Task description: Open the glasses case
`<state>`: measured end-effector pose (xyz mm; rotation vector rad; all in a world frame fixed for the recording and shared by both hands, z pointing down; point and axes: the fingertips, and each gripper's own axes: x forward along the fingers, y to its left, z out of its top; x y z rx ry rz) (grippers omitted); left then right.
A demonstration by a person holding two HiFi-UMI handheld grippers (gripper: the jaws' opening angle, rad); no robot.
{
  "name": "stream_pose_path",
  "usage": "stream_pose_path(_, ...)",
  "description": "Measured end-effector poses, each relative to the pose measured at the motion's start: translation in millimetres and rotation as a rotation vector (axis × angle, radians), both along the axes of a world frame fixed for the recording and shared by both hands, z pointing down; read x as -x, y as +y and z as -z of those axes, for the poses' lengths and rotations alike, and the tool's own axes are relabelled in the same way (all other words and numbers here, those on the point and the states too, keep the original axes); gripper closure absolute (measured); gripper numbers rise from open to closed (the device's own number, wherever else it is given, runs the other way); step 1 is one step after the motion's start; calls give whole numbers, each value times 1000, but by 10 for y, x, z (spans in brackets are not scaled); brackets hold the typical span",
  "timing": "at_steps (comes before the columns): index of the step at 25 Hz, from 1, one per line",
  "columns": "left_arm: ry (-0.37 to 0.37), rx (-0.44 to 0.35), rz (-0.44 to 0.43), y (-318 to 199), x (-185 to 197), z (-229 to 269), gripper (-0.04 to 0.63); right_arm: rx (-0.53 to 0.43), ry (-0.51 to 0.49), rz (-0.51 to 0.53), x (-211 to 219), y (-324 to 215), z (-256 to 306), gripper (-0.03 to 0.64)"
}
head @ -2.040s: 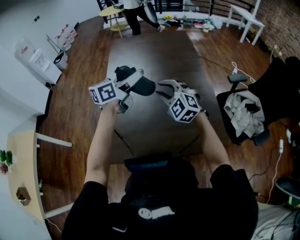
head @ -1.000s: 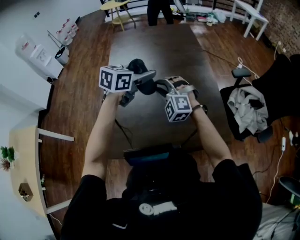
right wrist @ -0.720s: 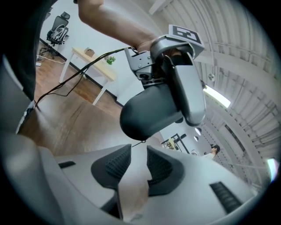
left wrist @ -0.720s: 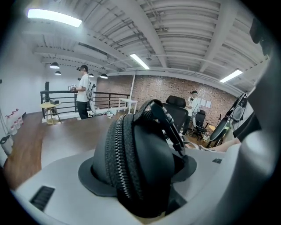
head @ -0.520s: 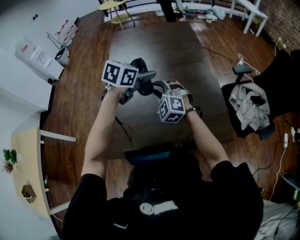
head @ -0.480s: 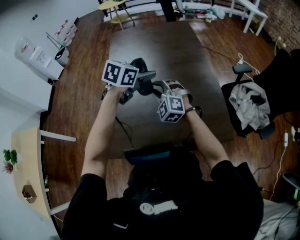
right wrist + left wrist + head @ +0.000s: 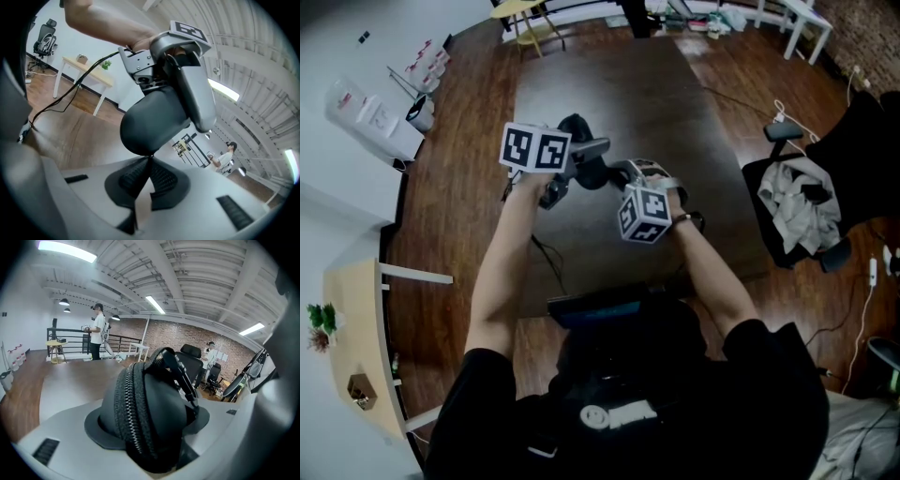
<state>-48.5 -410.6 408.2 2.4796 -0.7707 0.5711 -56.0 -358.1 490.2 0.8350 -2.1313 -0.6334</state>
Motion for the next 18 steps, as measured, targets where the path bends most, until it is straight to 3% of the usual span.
stream_pose_path(4,47,-2,39,-69,-14,8,308,38,-51,-37,-26,-34,-19,615)
stream_pose_path(9,114,5,91,-117,-15,17,325,129,-188,-69,23,17,-53,615)
stream_pose_path(14,262,52,143,-175,53,79,337,227,-331,-112,58,46,-2,615)
stream_pose_path(18,253,35,131,-148,57,89,344,302,-402,-92,96,122,-59,615)
